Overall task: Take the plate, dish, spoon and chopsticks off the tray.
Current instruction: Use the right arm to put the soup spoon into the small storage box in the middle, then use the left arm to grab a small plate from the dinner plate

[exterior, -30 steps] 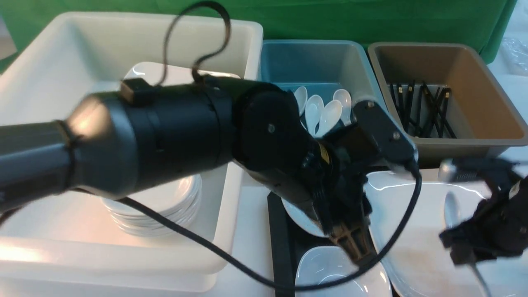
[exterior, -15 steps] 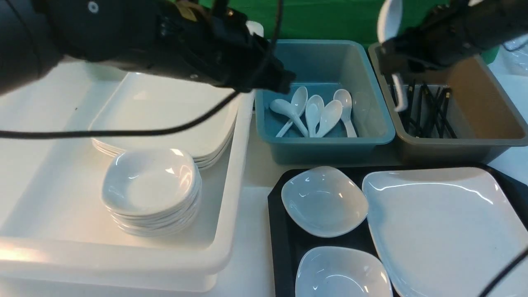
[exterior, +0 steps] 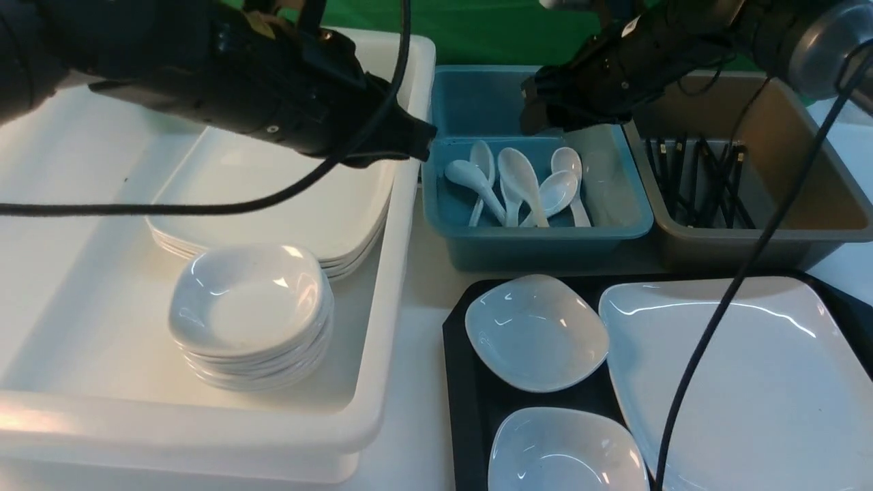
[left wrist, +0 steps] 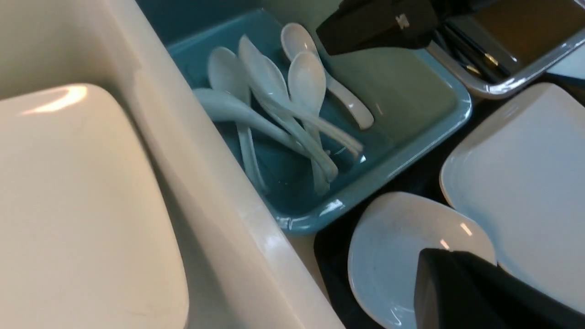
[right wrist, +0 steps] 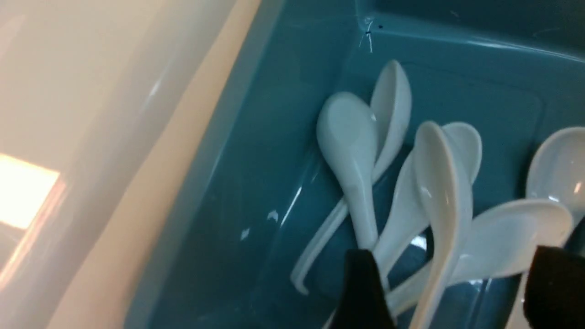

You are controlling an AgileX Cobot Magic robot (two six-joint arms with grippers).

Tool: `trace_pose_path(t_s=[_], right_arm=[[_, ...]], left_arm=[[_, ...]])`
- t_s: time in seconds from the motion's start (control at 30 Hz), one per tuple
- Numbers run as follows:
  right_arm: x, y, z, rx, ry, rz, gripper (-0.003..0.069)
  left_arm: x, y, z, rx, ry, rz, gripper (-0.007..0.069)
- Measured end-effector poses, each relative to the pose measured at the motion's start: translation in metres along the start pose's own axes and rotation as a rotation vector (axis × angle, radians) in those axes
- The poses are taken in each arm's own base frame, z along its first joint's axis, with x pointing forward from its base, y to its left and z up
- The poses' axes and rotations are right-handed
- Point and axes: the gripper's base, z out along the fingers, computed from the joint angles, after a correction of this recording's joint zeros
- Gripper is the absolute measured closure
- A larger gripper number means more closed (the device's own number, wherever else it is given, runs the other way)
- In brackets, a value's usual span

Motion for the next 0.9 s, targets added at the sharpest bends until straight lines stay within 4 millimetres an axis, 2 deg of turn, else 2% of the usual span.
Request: trace_pose_path(t_s=[0.03, 0.07, 0.17, 0.2, 0.3, 0.33, 0.37, 0.4, 0.43, 0.47, 0.53, 0.63, 0.67, 0.73, 0.8, 0.83, 0.9], right_arm=[[0.0, 0.0, -0.003, 0.007, 0.002, -0.008, 0.0169], [0.001, 0.002, -0.02, 0.029, 0.044, -0.039, 0.0197], [0.005, 0.008, -0.063, 0.085, 0.122, -0.101, 0.0367], [0.006, 0.012, -0.089, 0.11, 0.139, -0.123, 0.0489], [0.008, 0.021, -0.135, 0.131, 0.123, -0.143, 0.0598], [0.009, 0.026, -0.158, 0.137, 0.08, -0.152, 0.0618], [0.011, 0.029, -0.168, 0.139, 0.066, -0.155, 0.0624], [0.017, 0.035, -0.192, 0.143, 0.028, -0.163, 0.0631], [0.021, 0.037, -0.2, 0.143, 0.024, -0.164, 0.0631], [0.028, 0.041, -0.216, 0.144, 0.004, -0.167, 0.0631], [0.049, 0.046, -0.239, 0.145, -0.003, -0.169, 0.0631], [0.087, 0.051, -0.262, 0.149, -0.016, -0.167, 0.0631], [0.105, 0.052, -0.267, 0.151, -0.023, -0.165, 0.0633], [0.136, 0.052, -0.27, 0.154, -0.032, -0.162, 0.0634], [0.158, 0.051, -0.271, 0.155, -0.03, -0.158, 0.0634], [0.18, 0.05, -0.269, 0.158, -0.027, -0.147, 0.0636], [0.203, 0.049, -0.268, 0.159, -0.02, -0.126, 0.0635]], left_arm=[[0.0, -0.001, 0.0, 0.002, 0.002, 0.001, 0.0622], [0.002, -0.005, 0.001, 0.015, 0.019, 0.009, 0.0622], [0.005, -0.02, 0.003, 0.052, 0.052, 0.047, 0.0622], [0.007, -0.033, 0.006, 0.081, 0.072, 0.081, 0.0622], [0.012, -0.058, 0.013, 0.137, 0.115, 0.119, 0.0622], [0.013, -0.068, 0.017, 0.161, 0.146, 0.124, 0.0622], [0.015, -0.073, 0.02, 0.173, 0.167, 0.13, 0.0622], [0.018, -0.084, 0.029, 0.193, 0.221, 0.151, 0.0622], [0.019, -0.088, 0.032, 0.201, 0.248, 0.156, 0.0622], [0.021, -0.095, 0.039, 0.21, 0.29, 0.169, 0.0622], [0.026, -0.105, 0.054, 0.221, 0.378, 0.191, 0.0622], [0.036, -0.115, 0.076, 0.225, 0.485, 0.221, 0.0622], [0.04, -0.116, 0.084, 0.22, 0.512, 0.232, 0.0622], [0.048, -0.118, 0.102, 0.21, 0.561, 0.245, 0.0618], [0.052, -0.117, 0.111, 0.201, 0.581, 0.251, 0.061], [0.058, -0.115, 0.12, 0.186, 0.609, 0.255, 0.0593], [0.063, -0.112, 0.128, 0.163, 0.633, 0.262, 0.0569]])
